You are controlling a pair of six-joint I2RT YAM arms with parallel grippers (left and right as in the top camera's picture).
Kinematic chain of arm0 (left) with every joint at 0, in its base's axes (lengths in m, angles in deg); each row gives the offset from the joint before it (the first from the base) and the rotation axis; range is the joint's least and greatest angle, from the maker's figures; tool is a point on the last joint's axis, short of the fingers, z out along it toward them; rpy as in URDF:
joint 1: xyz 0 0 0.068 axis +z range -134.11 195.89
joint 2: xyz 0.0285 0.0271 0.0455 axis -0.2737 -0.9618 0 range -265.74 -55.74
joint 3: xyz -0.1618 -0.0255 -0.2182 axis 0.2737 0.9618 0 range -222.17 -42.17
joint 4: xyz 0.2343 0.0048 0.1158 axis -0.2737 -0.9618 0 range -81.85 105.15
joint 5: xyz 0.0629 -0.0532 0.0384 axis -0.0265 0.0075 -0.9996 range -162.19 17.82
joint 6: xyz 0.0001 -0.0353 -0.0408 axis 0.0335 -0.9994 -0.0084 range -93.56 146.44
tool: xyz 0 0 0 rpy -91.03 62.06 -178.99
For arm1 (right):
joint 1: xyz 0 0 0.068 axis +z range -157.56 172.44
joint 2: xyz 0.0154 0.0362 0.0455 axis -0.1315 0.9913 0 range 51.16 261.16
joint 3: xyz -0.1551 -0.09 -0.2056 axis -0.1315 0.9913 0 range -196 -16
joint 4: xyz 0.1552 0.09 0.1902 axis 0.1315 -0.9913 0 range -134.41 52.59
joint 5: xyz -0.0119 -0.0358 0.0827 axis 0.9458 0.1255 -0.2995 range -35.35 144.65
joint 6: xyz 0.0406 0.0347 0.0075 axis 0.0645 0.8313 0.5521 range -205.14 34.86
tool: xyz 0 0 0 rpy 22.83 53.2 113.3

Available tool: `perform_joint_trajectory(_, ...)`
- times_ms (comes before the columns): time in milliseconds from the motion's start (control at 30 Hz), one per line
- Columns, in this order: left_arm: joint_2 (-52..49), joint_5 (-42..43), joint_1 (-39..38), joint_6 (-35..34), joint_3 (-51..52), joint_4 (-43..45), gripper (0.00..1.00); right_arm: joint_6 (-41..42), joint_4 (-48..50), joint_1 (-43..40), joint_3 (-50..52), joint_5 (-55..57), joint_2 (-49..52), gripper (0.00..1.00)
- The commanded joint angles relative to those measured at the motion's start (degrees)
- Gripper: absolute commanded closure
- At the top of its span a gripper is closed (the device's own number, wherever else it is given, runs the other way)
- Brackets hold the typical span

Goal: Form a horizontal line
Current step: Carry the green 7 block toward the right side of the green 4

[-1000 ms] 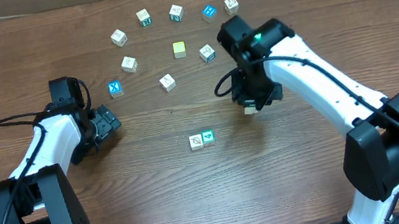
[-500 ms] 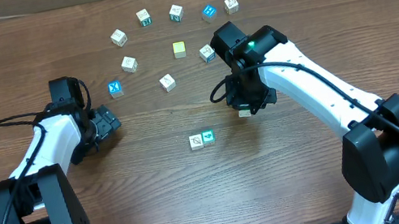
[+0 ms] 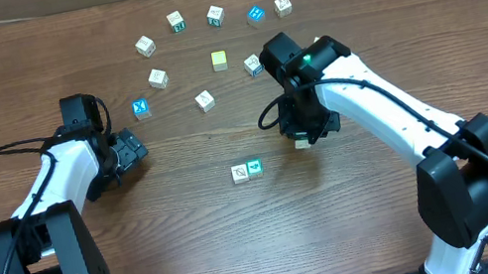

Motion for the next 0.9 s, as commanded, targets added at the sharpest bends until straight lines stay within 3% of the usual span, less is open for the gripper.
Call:
perform_joint_trajectory(0, -0.7, -0.3, 0.2, 0.2, 0.2, 0.0, 0.00, 0.3, 1.3, 0.2, 1.9, 0.0, 0.2, 0.90)
perform_joint_trajectory(867, -0.7, -0.3, 0.2, 0.2, 0.2, 0.0, 0.00, 0.3, 2.6, 0.2, 2.6, 0.0, 0.4, 0.87)
